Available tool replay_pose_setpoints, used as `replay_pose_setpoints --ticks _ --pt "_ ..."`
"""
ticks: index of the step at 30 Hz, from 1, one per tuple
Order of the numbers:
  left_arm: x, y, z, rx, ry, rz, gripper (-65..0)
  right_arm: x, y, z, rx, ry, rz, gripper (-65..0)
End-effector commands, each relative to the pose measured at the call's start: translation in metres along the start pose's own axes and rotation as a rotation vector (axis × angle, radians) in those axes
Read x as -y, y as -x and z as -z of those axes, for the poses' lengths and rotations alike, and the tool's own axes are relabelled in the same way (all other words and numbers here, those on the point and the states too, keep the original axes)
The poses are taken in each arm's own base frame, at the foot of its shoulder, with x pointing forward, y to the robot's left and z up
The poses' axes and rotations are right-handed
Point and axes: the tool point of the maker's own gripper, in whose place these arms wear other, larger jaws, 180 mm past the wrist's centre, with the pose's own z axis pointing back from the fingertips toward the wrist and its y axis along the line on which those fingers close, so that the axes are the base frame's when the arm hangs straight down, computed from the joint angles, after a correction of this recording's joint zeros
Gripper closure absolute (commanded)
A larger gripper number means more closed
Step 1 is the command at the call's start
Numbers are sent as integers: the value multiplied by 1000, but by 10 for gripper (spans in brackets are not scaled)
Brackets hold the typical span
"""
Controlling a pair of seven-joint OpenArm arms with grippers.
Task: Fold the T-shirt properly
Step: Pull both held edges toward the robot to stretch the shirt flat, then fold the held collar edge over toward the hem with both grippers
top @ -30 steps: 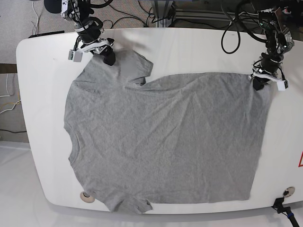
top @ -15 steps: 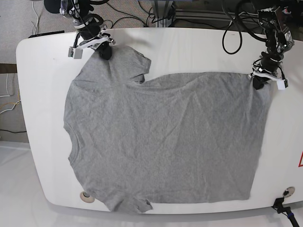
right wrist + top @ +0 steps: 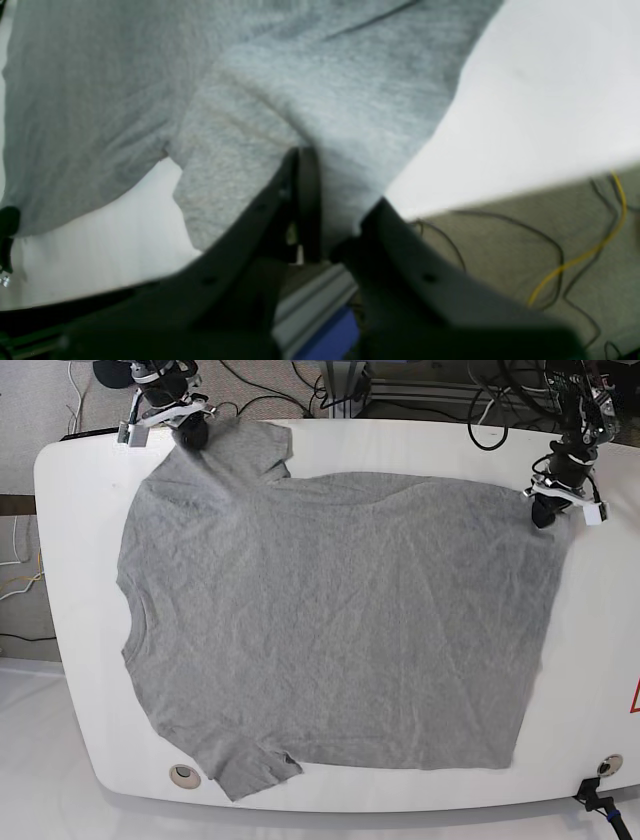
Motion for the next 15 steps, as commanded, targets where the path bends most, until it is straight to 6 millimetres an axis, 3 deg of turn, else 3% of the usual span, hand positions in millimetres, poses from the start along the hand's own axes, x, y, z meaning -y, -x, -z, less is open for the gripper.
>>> replay_pose_setpoints --ticks 1,7,10,12,15 --pt "-16 39 -11 -150 -59 28 0 -1 -3 -7 14 -7 -10 0" --pt "-30 68 -31 -217 -92 21 0 4 8 -14 -15 10 -5 0" --pt "-29 67 -30 -216 -92 21 0 -10 0 -14 8 -41 -38 0" --pt "-25 60 -28 -195 -78 17 0 -22 -11 -12 31 -92 -74 0" --pt "1 28 -18 -105 -3 -4 0 -27 -23 -7 52 -117 -102 0"
